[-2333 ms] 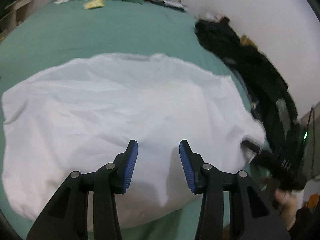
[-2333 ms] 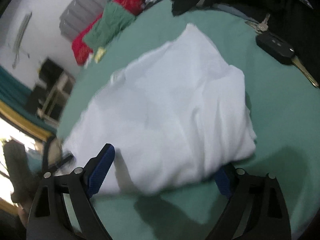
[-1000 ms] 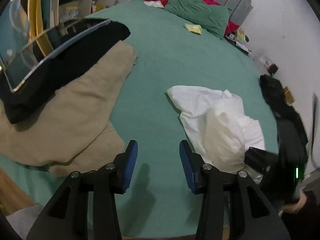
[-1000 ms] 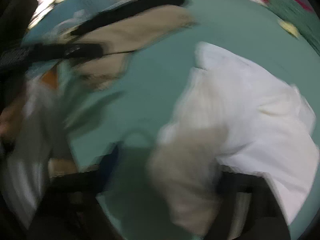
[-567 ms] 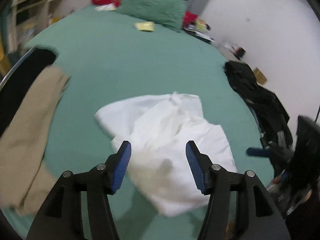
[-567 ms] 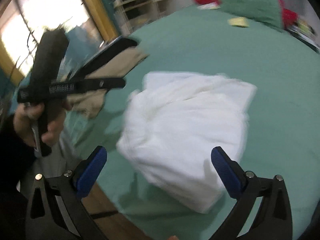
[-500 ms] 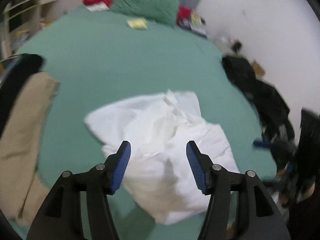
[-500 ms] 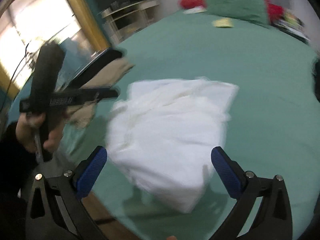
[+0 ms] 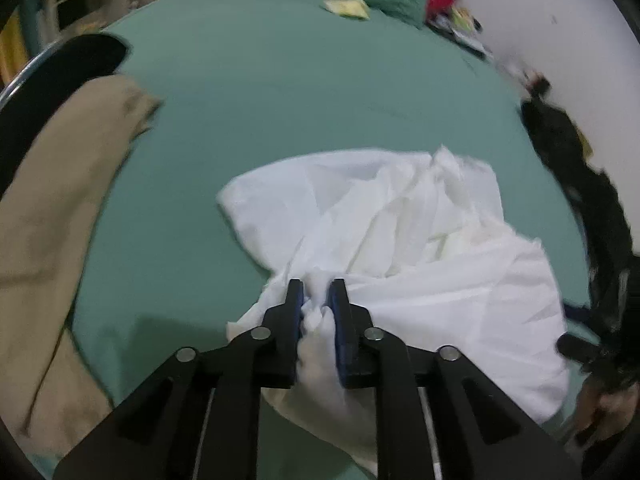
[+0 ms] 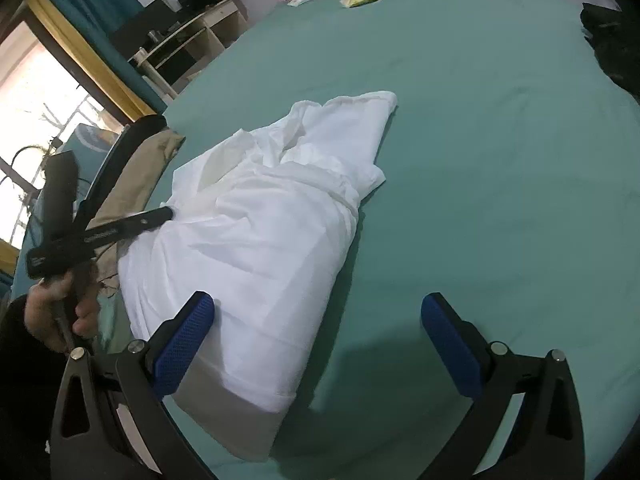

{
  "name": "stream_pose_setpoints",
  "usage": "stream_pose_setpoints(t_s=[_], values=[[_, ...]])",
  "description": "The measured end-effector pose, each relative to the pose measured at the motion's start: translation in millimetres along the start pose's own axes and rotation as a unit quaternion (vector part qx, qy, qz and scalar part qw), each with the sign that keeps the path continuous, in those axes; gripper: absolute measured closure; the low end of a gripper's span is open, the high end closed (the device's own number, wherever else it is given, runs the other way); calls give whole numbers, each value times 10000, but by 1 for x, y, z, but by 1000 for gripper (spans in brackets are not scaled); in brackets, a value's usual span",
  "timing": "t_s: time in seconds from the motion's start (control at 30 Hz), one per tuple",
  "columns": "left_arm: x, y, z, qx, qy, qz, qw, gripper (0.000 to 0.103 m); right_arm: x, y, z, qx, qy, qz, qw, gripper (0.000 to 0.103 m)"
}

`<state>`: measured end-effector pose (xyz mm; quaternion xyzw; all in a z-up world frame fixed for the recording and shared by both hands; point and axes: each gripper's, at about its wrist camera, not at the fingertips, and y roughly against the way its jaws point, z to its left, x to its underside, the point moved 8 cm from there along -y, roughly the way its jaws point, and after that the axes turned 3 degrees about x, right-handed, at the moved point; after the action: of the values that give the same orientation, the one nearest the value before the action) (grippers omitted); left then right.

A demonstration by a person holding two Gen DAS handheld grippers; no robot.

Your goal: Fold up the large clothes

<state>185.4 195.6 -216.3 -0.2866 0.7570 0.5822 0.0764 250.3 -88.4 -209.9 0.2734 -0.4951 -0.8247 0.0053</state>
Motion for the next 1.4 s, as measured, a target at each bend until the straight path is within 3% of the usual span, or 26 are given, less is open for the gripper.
stream_pose_setpoints(t_s=[0.03, 0.1, 0.2, 0.3, 0.43, 0.5, 0.6, 0.7, 0.77, 0.87, 1.0, 1.1, 1.2, 1.3, 1.4], values=[[1, 6, 1, 20, 82, -77, 9999, 69, 0, 2, 1, -5, 1, -21, 10000, 1], [3, 24, 2, 132, 300, -331, 9989, 45, 2, 6, 4, 14, 19, -59, 10000, 1], [10, 41, -2, 382, 408, -441, 9975, 39, 5, 12, 8, 17, 31, -91, 10000, 1], [30, 27, -11, 801, 474, -20, 9957, 31, 7, 11, 8, -24, -31, -106, 9999, 1], [53, 2, -23, 1134, 575, 389, 9911, 29, 14, 11, 6, -128, -92, -104, 9998, 1], [55, -3, -27, 1256, 793, 314, 9884, 25, 15, 6, 4, -141, -115, -78, 9998, 4], [59, -12, -47, 1376, 507, 436, 9882, 25, 21, -5, -3, -80, -177, 53, 9998, 7], [63, -9, -72, 1959, 264, 842, 9767, 25, 24, -9, -6, -96, -177, 82, 9998, 7], [63, -6, -80, 2154, 117, 1016, 9712, 25, 23, -10, -5, -77, -97, 65, 9999, 7], [46, 5, -71, 2140, 145, 877, 9728, 23, 21, -10, -4, -52, -20, 57, 10000, 7], [16, 7, -41, 1633, 520, 404, 9844, 23, 22, -8, -2, -22, 21, 34, 10000, 7], [13, -4, -35, 1555, 671, 467, 9844, 23, 22, -6, -2, -39, 23, 22, 10000, 8], [33, -29, -51, 1845, 672, 961, 9758, 21, 20, -7, -1, -123, -37, 4, 9999, 9], [43, -30, -76, 1983, 333, 889, 9755, 14, 21, -10, -3, -210, -130, -2, 9997, 9], [48, -28, -95, 2381, 240, 923, 9665, 14, 22, -14, -4, -248, -179, -18, 9995, 9]])
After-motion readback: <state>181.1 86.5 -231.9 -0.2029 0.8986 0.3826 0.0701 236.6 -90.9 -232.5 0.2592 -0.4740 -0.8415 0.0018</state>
